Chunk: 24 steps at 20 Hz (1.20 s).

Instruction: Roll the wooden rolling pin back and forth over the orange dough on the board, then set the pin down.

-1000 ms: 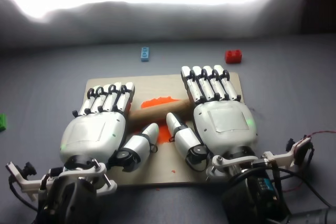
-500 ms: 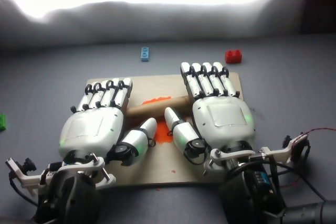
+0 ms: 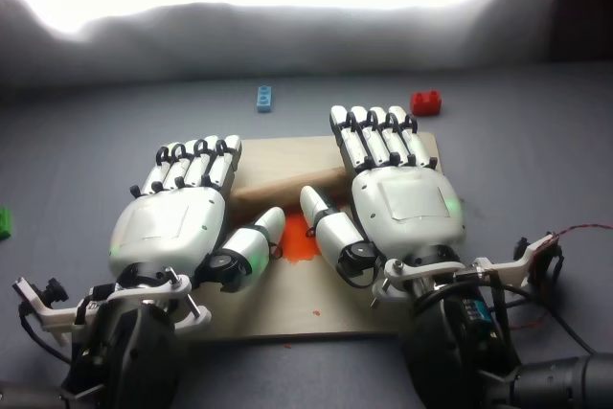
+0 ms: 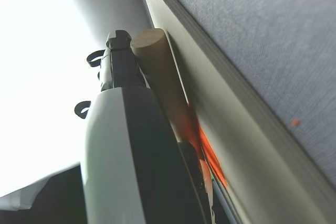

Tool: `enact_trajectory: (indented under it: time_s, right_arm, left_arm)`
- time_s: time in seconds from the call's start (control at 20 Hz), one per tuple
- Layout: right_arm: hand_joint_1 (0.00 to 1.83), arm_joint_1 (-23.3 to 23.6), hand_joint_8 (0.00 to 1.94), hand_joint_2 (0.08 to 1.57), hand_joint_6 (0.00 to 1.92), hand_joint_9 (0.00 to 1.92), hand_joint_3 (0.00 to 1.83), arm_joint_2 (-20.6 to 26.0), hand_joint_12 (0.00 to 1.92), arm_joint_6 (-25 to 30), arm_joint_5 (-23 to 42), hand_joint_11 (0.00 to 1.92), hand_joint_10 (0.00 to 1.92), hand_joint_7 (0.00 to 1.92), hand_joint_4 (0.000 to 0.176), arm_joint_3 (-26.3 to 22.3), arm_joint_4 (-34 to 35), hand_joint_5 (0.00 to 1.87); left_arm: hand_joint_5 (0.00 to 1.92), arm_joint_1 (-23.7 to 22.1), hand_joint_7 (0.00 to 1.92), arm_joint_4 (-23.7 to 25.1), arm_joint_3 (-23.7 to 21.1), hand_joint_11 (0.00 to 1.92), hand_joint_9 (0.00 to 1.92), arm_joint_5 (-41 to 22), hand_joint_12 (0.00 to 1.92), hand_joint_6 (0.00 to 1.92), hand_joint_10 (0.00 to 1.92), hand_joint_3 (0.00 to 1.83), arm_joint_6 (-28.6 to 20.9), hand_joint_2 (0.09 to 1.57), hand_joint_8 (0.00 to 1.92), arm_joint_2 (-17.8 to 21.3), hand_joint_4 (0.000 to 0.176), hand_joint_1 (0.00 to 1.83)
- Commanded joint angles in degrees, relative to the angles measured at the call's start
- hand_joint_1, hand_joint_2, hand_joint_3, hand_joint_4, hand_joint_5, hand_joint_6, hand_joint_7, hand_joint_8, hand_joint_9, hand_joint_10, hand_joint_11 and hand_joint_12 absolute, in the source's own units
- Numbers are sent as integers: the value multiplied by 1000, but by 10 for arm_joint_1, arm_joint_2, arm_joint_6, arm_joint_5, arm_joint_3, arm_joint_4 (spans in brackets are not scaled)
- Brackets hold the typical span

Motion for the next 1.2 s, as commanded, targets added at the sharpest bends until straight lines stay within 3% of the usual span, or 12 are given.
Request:
enact_trajectory:
  time_s: [0.0,1.15]
  right_arm:
    - [0,4,1,1444,0,0,28,1,0,3,40,0,0,2,0,4,-24,3]
    - [0,10,0,1447,0,0,24,1,0,21,15,0,0,0,0,30,-4,0]
  left_arm:
    - [0,-2,0,28,4,0,0,-48,0,0,0,6,-4,1446,0,-2,0,0]
    - [0,-16,0,30,63,0,0,-19,0,0,0,5,-39,1452,0,-21,0,0]
